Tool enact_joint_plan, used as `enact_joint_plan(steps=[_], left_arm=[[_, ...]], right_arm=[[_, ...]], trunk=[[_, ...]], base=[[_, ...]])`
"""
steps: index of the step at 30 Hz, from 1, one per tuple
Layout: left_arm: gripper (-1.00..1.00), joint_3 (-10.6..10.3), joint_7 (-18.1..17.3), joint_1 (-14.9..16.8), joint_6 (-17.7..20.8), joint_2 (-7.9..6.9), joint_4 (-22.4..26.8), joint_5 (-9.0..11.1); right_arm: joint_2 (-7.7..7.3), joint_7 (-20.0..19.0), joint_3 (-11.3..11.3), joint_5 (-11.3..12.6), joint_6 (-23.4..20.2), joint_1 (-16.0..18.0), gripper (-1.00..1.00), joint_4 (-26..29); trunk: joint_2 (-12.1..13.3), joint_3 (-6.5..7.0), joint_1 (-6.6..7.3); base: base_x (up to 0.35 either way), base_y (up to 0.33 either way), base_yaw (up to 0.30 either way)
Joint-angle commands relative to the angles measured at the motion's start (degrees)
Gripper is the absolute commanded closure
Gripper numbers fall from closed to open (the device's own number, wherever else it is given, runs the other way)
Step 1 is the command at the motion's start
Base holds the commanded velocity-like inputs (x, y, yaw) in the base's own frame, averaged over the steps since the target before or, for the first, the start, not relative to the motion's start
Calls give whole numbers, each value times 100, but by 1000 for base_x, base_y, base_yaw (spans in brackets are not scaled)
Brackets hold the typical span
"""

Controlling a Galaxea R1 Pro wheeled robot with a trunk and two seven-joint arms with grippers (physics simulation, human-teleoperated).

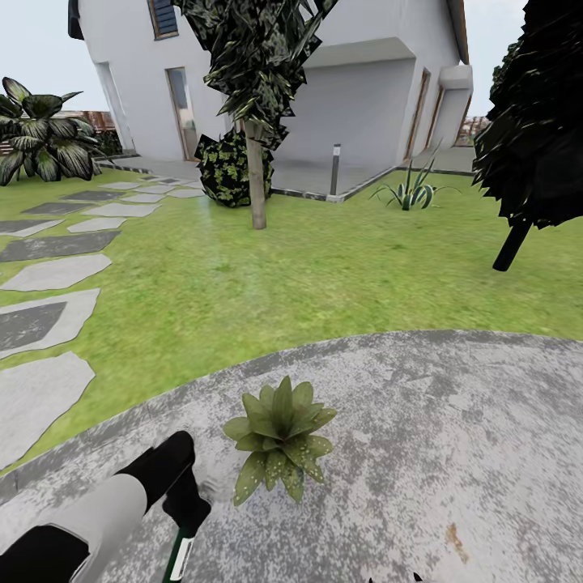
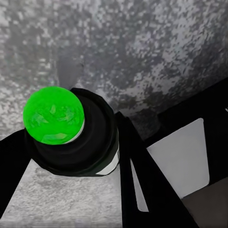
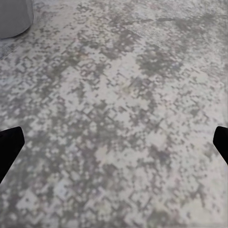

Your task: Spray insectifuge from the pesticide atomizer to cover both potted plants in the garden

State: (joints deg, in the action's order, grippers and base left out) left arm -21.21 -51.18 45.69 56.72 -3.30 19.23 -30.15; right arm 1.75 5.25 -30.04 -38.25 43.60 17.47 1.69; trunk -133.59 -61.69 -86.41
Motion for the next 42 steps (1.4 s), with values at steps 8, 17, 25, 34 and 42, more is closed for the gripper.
enact_joint_plan(steps=[8,17,25,34,42], left_arm=[[100,4,-53,-81,-93,31,497,-52],[100,17,-67,-84,-73,63,671,-53],[100,-9,-51,-106,-81,-6,574,-52],[100,15,-50,-113,-75,-13,582,-52],[100,14,-56,-113,-73,-5,584,-52]], right_arm=[[1,54,-11,-60,8,2,-100,-3],[1,54,-11,-60,8,2,-100,-3],[1,55,-11,-60,8,2,-100,-4],[1,48,-11,-63,8,2,-100,-2],[-46,54,-19,-52,8,2,-100,-8]], trunk=[[-2,-5,1],[-2,-5,1],[-2,-5,1],[-2,-5,1],[-2,-5,1]], base=[[26,14,0],[174,154,-8],[-21,6,-265],[-208,191,-159],[33,325,-1]])
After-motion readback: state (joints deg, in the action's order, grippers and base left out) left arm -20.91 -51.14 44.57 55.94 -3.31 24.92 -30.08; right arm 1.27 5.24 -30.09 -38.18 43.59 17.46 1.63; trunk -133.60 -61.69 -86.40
